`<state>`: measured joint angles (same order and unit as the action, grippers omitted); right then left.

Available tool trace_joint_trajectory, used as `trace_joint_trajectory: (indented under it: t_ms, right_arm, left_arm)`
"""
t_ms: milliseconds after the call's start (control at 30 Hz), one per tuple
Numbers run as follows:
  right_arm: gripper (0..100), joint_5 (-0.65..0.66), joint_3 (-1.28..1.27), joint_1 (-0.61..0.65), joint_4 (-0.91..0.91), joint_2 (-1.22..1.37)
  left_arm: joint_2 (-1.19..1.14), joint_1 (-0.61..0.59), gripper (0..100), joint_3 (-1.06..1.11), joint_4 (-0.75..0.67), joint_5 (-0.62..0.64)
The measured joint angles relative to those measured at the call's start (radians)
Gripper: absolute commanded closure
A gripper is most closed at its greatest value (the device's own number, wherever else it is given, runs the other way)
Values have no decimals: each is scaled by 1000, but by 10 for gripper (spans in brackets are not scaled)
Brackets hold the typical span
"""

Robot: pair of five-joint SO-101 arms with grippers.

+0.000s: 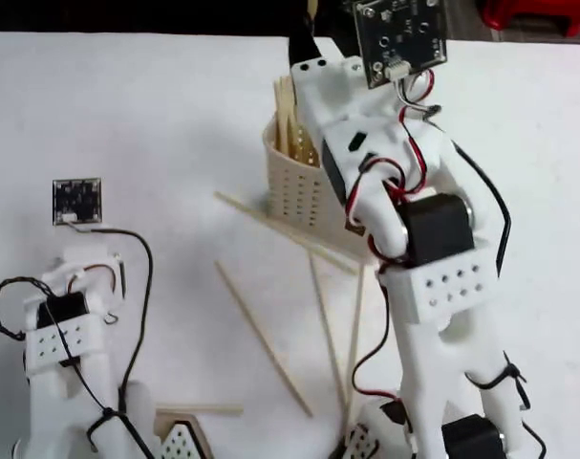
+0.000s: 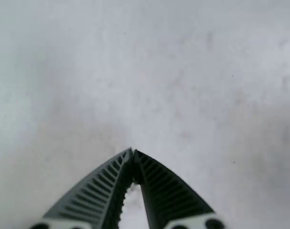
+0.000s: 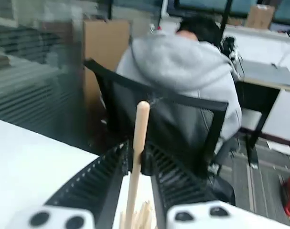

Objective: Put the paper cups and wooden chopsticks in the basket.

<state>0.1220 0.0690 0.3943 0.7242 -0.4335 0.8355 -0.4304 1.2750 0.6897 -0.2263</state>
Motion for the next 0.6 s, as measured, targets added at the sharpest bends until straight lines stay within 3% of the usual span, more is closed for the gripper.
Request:
trace_joint_trajectory:
  t_ms: [133, 267, 600]
  right_arm:
    - [803, 0, -41, -5, -15, 2]
    - [813, 0, -41, -3, 89, -48]
    - [814, 0, -64, 101, 695, -138]
  left_arm:
    - [0, 0, 977, 0, 0, 0]
    - [0, 0, 977, 0, 0, 0]
    - [0, 0, 977, 0, -3, 0]
